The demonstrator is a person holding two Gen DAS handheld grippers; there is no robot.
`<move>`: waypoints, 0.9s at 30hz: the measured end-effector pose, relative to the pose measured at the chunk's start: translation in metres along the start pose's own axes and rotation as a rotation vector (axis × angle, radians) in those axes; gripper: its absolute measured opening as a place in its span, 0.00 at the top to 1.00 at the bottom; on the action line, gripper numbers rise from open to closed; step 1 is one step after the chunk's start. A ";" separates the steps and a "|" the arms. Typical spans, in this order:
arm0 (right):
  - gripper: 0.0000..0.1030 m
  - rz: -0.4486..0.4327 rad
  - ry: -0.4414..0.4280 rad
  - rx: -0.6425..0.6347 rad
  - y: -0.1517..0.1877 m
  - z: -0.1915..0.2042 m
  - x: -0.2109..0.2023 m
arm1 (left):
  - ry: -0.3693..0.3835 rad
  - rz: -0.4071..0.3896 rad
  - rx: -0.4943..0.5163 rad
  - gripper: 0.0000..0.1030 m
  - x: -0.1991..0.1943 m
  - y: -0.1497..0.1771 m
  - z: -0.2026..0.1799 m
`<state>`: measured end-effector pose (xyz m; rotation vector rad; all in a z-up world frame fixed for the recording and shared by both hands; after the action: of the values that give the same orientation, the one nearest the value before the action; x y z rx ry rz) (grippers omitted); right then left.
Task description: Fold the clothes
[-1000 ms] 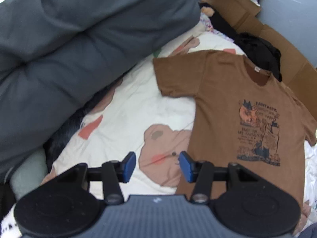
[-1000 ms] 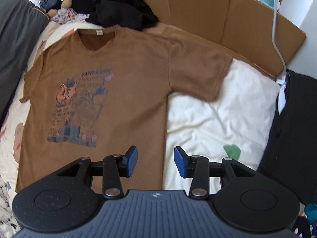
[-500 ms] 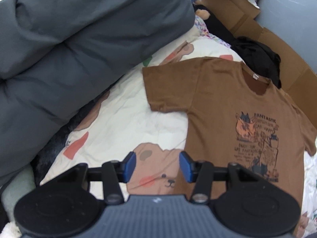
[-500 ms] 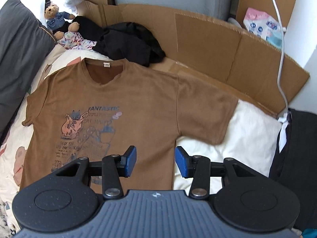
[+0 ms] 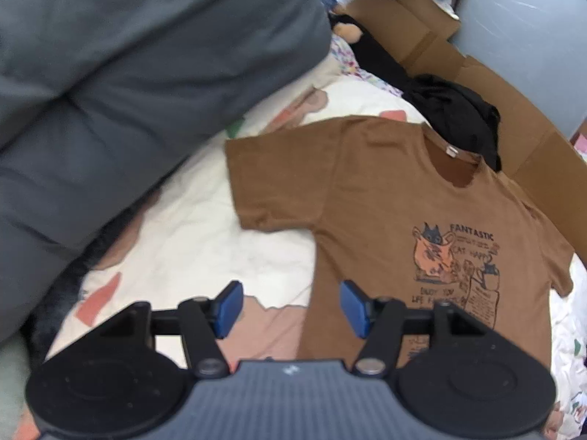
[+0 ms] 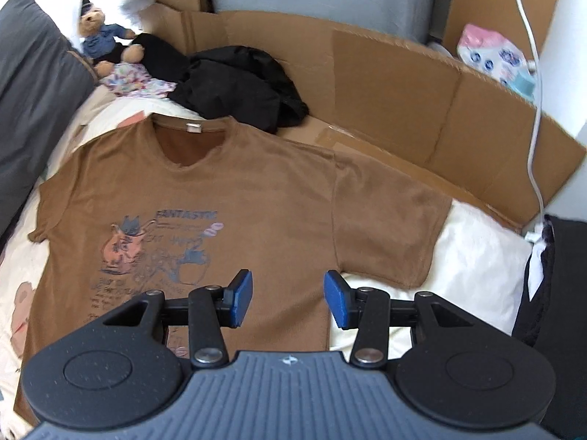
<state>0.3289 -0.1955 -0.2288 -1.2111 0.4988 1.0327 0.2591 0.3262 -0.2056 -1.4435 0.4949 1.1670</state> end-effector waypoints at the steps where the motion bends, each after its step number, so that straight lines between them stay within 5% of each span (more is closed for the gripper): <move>1: 0.53 0.002 -0.003 0.016 0.001 -0.007 0.005 | 0.002 0.000 -0.005 0.40 0.009 -0.001 -0.003; 14: 0.53 -0.029 0.047 0.334 0.020 -0.152 0.069 | 0.002 -0.042 -0.036 0.41 0.105 -0.029 -0.068; 27: 0.54 -0.198 -0.059 0.784 0.047 -0.217 0.093 | 0.044 0.015 -0.102 0.40 0.162 -0.038 -0.096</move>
<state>0.3762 -0.3615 -0.3972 -0.5144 0.6413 0.6010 0.3939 0.2983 -0.3397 -1.5583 0.4828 1.1893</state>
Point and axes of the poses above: each gripper's, at about its wrist camera, not at the fingertips, and x roughly the way its jaws point, z to its left, y to its underside, the point moved 5 cm from there along x, roughly the way its jaws point, and after that the axes turned 15 degrees about -y, right-handed, at the moved point
